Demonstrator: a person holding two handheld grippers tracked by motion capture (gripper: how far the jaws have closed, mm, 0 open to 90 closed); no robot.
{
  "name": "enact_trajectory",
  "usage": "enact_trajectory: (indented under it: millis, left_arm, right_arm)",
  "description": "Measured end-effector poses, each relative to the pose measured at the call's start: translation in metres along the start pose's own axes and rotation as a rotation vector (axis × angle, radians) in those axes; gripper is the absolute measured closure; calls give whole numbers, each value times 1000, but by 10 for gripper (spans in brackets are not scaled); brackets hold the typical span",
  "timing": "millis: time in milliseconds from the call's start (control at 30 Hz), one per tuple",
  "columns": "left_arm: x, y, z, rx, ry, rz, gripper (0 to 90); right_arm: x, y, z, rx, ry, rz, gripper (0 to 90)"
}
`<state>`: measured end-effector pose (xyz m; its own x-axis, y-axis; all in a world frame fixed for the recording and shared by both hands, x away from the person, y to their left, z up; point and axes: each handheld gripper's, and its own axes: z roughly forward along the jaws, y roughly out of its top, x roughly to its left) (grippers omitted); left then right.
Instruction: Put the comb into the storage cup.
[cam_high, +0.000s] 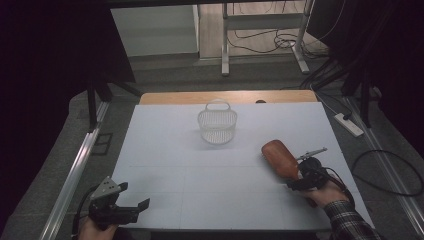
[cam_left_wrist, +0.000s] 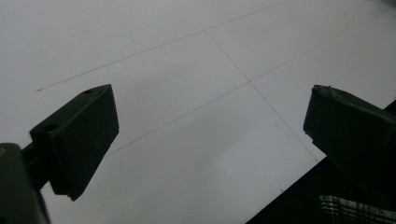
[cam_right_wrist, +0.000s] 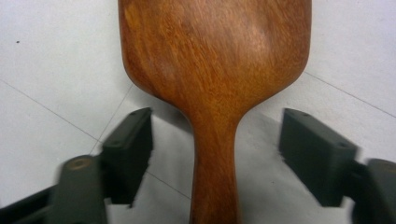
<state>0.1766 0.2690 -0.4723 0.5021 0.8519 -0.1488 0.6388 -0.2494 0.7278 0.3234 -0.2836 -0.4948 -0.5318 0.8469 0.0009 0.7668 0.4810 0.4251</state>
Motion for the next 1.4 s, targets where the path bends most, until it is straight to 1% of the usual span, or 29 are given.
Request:
enact_trajectory:
  millis: [100,367,400,467,533,633,733,767,900,1100,1167,1400]
  left_arm:
    - [0,0,0,0,0,0,43]
    - [0,0,0,1,0,1,43]
    - [0,0,0,1,1,2,43]
    - [0,0,0,2,1,2,43]
    - [0,0,0,1,2,2,43]
    - [0,0,0,2,1,2,43]
    - [0,0,0,2,2,2,44]
    - [-2,0,0,1,10,7,43]
    - [-3,1,1,7,24,21,39]
    - [-4,1,0,1,34,28,34]
    - [-4,1,0,3,19,18,28]
    - [-3,2,1,14,5,17,22]
  right_arm:
    - [0,1,-1,10,6,-8,443]
    - [0,2,-3,21,12,-23,668]
    - [-1,2,-2,34,15,-12,685]
    - [-2,3,-3,48,28,8,698]
    - [-2,4,-3,55,30,11,704]
    - [-3,3,-5,43,40,6,716]
    - [-2,3,-7,27,38,-3,720]
    - [-2,2,-7,23,37,-8,721]
    - [-2,1,-8,8,38,-4,721]
    - [0,1,-11,-19,35,-18,721]
    - [1,1,-12,-31,34,-22,721]
    - [2,1,-19,-80,55,-15,721]
